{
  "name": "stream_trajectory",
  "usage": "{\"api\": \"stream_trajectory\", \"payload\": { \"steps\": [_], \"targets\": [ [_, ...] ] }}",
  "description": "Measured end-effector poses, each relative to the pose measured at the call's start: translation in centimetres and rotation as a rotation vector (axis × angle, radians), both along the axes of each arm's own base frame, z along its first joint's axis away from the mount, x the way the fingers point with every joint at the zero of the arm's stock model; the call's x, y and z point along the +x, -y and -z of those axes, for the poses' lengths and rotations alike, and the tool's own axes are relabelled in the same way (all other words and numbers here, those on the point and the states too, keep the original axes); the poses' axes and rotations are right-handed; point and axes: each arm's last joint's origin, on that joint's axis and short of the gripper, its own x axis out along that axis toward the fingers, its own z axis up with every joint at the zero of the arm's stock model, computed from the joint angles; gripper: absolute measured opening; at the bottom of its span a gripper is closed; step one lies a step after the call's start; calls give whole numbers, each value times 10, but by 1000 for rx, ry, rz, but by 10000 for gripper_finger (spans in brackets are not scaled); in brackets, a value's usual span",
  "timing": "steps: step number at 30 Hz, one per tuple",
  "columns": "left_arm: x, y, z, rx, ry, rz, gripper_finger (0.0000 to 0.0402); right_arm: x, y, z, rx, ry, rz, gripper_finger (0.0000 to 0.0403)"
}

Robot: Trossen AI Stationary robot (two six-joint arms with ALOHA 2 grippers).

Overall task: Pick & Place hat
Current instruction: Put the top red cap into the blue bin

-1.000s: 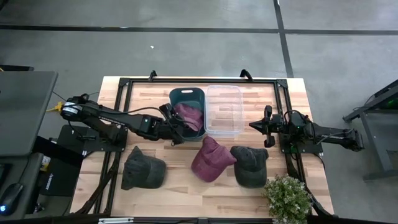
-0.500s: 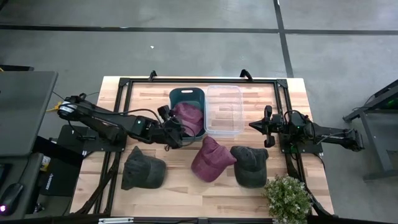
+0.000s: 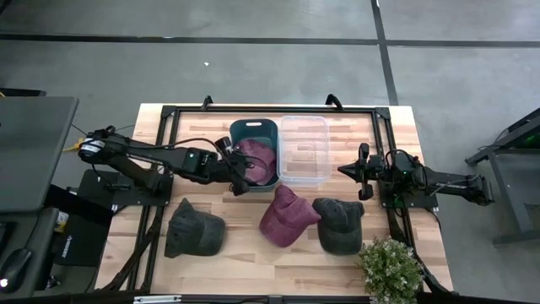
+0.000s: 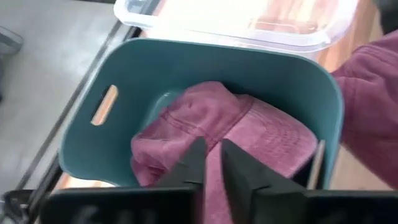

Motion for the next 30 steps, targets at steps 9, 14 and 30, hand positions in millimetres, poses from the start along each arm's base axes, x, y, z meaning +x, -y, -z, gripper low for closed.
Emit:
{"api": "stream_trajectory", "payload": {
  "steps": [9, 14, 30],
  "targets": [
    [3, 3, 16, -65, -45, 12, 3, 0, 0, 0, 0, 0, 0, 0],
    [4, 5, 21, -116, -67, 36, 0, 0, 0, 0, 0, 1, 0, 0],
    [20, -5, 39, -186, -39, -103, 0, 0, 0, 0, 0, 0, 0, 0]
  ]
}}
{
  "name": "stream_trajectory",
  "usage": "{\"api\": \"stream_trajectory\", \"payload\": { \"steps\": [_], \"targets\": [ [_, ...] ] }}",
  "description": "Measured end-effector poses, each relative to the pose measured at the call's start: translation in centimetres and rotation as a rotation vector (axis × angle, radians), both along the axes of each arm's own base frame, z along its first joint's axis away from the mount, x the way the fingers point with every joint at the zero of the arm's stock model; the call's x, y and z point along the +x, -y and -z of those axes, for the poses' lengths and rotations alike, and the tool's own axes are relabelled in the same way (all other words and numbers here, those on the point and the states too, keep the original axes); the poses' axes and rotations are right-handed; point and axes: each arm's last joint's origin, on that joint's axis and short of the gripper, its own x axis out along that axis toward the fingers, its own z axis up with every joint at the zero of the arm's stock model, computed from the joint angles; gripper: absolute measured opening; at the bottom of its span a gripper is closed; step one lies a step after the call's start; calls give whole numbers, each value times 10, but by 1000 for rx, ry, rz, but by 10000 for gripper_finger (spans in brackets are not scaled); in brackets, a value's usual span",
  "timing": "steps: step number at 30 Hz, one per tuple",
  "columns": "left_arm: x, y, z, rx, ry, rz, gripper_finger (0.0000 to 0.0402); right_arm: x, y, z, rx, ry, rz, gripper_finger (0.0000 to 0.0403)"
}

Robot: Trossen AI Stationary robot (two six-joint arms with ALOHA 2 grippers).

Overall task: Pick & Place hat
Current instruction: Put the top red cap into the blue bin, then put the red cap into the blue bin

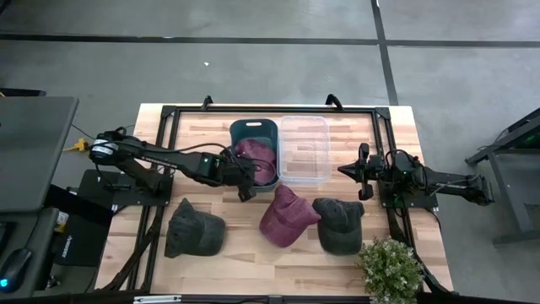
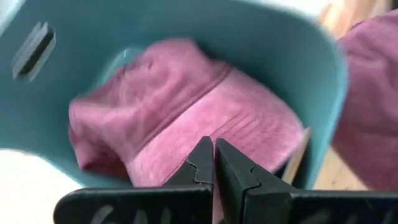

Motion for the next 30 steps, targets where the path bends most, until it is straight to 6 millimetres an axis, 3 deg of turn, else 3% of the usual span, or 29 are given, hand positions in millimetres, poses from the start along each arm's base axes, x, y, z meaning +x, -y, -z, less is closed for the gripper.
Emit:
{"api": "stream_trajectory", "payload": {
  "steps": [11, 30],
  "targets": [
    [-6, -5, 4, -283, 21, -230, 0, 0, 0, 0, 0, 0, 0, 0],
    [4, -13, 25, -302, -38, -307, 0, 0, 0, 0, 0, 0, 0, 0]
  ]
}}
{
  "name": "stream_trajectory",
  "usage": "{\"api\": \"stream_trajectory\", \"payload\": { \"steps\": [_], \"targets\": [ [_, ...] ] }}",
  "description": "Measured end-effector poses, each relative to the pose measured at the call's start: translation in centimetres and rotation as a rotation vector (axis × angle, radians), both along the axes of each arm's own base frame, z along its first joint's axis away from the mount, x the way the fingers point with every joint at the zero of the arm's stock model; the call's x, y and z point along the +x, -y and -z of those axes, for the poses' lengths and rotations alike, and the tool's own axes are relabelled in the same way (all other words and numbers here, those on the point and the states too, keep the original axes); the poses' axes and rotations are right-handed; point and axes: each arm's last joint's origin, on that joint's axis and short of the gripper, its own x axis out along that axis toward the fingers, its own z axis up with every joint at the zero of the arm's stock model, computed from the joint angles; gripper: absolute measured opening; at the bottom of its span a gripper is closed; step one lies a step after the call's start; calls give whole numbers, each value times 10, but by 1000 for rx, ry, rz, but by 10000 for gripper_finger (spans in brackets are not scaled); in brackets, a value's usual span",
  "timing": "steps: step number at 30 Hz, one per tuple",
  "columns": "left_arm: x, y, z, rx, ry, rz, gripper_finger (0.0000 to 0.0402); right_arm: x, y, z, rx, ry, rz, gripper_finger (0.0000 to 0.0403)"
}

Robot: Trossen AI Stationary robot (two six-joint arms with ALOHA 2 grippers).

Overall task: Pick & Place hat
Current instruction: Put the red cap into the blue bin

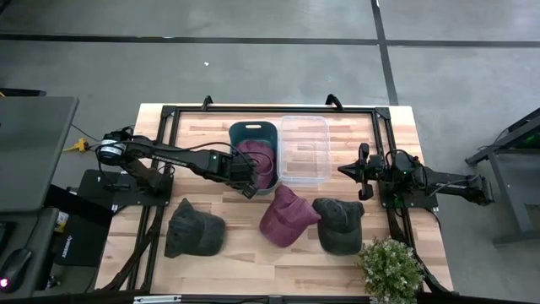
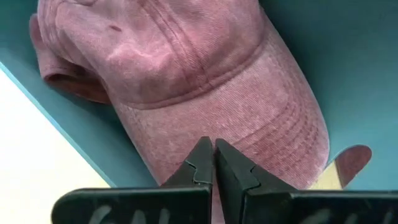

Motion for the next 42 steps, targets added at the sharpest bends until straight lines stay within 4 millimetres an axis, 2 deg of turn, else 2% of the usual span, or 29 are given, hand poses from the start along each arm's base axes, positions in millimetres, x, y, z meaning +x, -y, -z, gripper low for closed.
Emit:
{"api": "stream_trajectory", "payload": {
  "steps": [4, 7, 11, 17, 26, 33, 37, 42],
  "targets": [
    [0, 0, 0, 7, -1, 3, 0, 0, 0, 0, 0, 1, 0, 0],
    [-1, -2, -2, 98, -2, -11, 0, 0, 0, 0, 0, 1, 0, 0],
    [-11, -3, -17, 196, 29, -36, 0, 0, 0, 0, 0, 1, 0, 0],
    [-26, 1, -39, 353, 43, 31, 0, 0, 0, 0, 0, 0, 0, 0],
    [-48, 27, -62, 613, 12, 224, 0, 0, 0, 0, 0, 1, 0, 0],
    [-56, 53, -65, 698, 2, 368, 0, 0, 0, 0, 0, 1, 0, 0],
    [-60, 68, -64, 735, -47, 555, 0, 0, 0, 0, 0, 1, 0, 0],
    [-68, 96, -60, 649, -90, 975, 0, 0, 0, 0, 0, 0, 0, 0]
  ]
}}
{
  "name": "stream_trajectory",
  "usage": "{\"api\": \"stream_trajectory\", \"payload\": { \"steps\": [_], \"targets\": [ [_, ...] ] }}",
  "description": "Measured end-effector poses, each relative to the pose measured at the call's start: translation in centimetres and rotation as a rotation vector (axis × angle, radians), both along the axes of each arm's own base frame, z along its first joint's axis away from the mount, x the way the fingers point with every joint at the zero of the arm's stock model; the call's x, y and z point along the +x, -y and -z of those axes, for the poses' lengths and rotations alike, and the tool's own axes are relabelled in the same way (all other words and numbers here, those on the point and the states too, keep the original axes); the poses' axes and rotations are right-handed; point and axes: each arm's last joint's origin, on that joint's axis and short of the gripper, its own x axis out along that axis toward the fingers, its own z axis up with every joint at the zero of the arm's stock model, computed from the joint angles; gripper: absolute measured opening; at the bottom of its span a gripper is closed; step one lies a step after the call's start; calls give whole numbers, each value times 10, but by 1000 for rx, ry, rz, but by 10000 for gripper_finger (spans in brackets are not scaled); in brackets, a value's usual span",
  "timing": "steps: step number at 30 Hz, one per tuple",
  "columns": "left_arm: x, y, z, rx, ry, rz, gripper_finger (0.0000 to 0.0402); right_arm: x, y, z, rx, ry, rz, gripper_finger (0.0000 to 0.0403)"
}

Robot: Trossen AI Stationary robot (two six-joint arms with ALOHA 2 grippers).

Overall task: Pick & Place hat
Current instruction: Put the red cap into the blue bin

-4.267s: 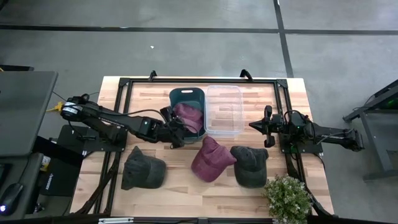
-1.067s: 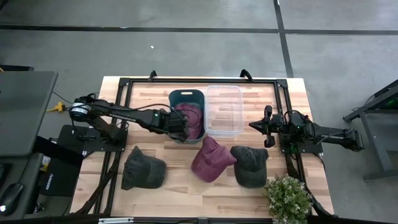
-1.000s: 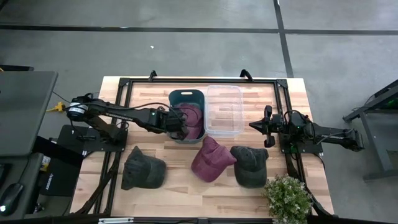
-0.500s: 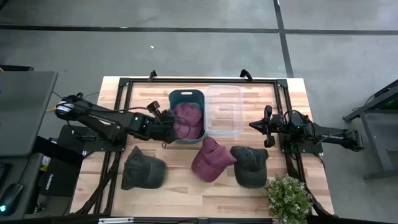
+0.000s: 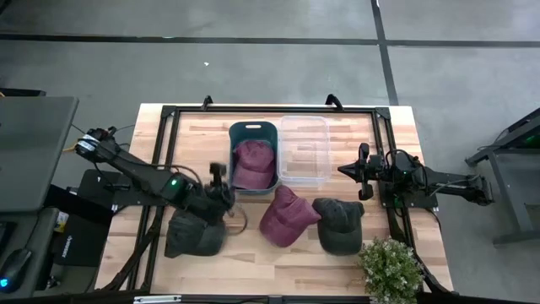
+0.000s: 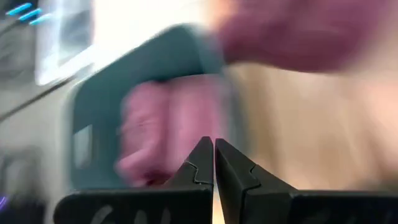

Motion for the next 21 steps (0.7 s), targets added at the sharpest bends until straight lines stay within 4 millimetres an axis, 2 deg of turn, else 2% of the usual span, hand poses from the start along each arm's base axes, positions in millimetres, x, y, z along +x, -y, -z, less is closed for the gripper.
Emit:
{"api": "stream_trajectory", "payload": {
  "steps": [4, 11, 21],
  "targets": [
    [-4, 17, 3, -59, -55, 153, 0, 0, 0, 0, 0, 0, 0, 0],
    [-3, 46, 14, -50, -53, 242, 0, 0, 0, 0, 0, 0, 0, 0],
    [10, 88, 46, -2, -19, 314, 0, 0, 0, 0, 0, 0, 0, 0]
  ]
}}
